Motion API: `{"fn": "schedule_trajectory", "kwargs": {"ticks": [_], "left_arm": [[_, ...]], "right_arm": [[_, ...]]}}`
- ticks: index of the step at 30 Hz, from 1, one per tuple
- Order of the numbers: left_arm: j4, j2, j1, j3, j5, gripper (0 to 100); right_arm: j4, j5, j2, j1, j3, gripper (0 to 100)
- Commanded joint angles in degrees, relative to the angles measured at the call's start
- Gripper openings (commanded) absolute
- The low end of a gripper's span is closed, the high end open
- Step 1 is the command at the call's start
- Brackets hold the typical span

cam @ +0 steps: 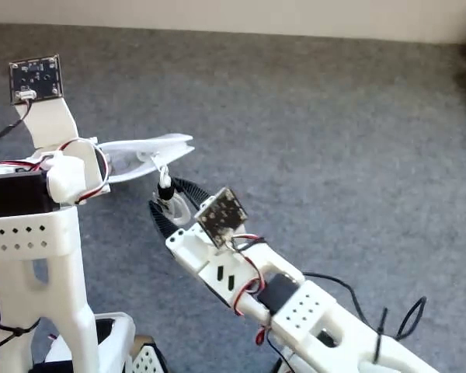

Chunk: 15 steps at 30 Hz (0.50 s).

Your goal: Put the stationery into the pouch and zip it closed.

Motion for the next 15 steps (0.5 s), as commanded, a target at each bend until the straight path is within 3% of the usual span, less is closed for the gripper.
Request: {"fn": "schedule_trajectory", "kwargs": {"ticks": [1, 12, 15], "left_arm": [[-0.8, 0.0, 0.7, 0.4, -0.4, 1], [-0.8, 0.0, 0.7, 0.4, -0.4, 1], [-0.8, 0.0, 0.7, 0.4, -0.4, 1]], "right_arm": [[-6.3, -0.6, 3.4, 1.6, -0.9, 17.0], [-8.4, -0.6, 3.6, 2.3, -0.8, 17.0], [-8.4, -0.6, 3.6, 2.4, -0.7, 12.0]]}}
